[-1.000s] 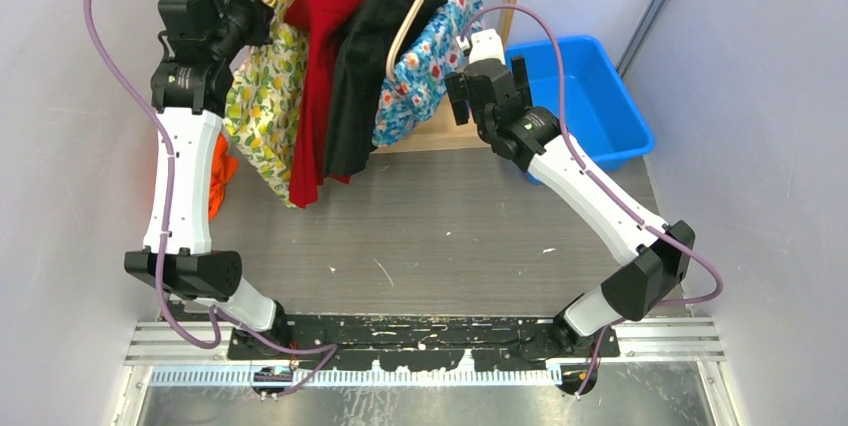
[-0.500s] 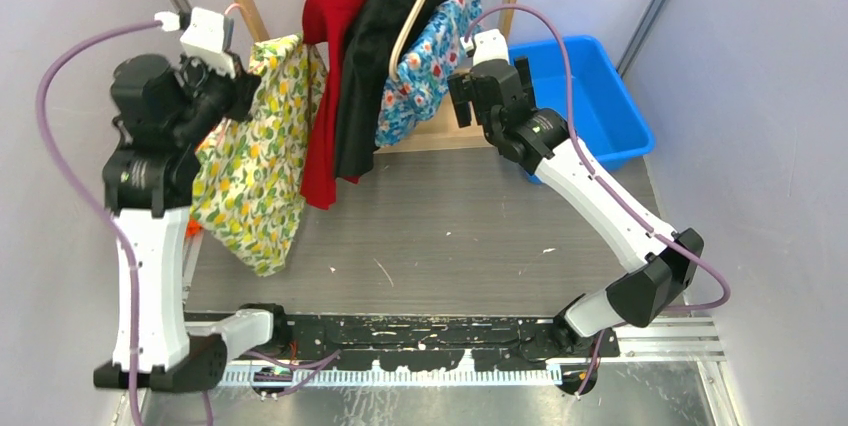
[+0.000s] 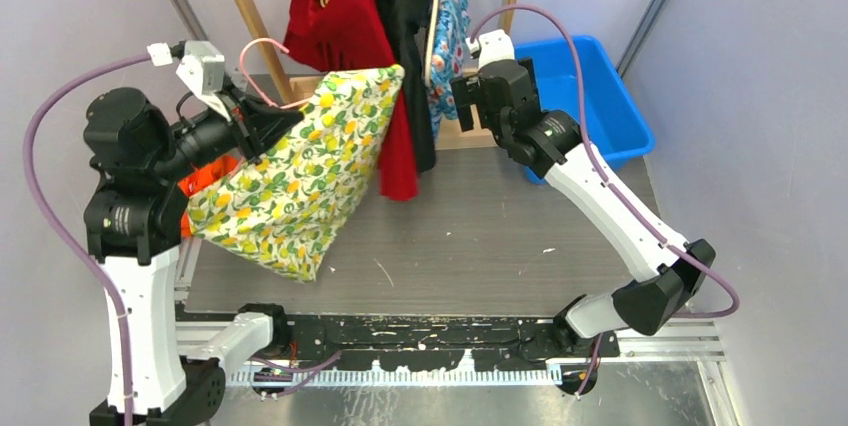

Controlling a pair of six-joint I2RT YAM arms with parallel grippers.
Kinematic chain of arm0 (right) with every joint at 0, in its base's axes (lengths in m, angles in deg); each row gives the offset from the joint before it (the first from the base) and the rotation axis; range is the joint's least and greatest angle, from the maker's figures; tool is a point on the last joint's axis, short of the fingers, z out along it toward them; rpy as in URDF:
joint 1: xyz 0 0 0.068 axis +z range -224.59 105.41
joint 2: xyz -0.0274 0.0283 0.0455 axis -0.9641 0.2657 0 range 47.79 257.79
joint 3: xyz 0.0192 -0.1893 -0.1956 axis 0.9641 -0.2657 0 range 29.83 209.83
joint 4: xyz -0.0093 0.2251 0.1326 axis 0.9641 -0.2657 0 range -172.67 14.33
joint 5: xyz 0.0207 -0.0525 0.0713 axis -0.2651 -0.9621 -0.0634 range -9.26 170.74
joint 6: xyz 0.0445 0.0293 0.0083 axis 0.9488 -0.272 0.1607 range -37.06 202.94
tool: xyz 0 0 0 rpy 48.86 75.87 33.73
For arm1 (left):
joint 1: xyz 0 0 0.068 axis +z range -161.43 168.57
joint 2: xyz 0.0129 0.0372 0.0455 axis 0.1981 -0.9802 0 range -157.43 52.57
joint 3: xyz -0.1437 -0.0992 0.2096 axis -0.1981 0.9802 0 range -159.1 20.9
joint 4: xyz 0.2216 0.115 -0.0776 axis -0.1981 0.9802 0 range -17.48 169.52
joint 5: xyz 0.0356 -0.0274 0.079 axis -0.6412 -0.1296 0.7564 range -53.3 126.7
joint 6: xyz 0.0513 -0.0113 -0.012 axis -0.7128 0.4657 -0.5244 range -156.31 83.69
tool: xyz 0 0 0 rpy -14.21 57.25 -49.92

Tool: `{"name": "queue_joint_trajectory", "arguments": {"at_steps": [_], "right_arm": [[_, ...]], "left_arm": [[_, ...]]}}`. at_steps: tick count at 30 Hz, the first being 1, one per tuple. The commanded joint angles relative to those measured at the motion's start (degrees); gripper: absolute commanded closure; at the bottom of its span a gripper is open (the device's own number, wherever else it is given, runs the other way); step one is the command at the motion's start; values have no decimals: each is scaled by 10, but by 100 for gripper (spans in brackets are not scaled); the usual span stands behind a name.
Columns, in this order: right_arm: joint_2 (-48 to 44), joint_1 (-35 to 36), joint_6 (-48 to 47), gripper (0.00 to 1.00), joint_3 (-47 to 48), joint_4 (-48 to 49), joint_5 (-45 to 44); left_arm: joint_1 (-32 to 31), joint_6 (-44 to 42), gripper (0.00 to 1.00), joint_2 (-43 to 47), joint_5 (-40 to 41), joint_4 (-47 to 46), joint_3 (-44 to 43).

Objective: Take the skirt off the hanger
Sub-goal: Pick up the hanger from the clothesline.

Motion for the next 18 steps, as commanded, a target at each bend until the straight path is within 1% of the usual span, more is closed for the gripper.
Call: {"name": "queue_joint_trajectory", "arguments": {"at_steps": [1, 4, 6, 14, 18], "right_arm": [[-42, 0, -24, 1, 40, 12, 5], [-48, 1, -32, 0, 45, 8, 27], [-54, 1, -34, 0, 53, 2, 45], [-103, 0, -36, 0, 67, -44, 126], [-108, 1, -14, 1, 103, -77, 172]], "left_arm": [[-3, 79, 100, -22, -132, -104, -28], [-4, 168, 100, -35, -195, -212, -12], [-6, 207, 100, -52, -209, -272, 1], [-15, 206, 100, -112, -196, -287, -3], [-25, 196, 100, -126, -178, -271, -4]]}}
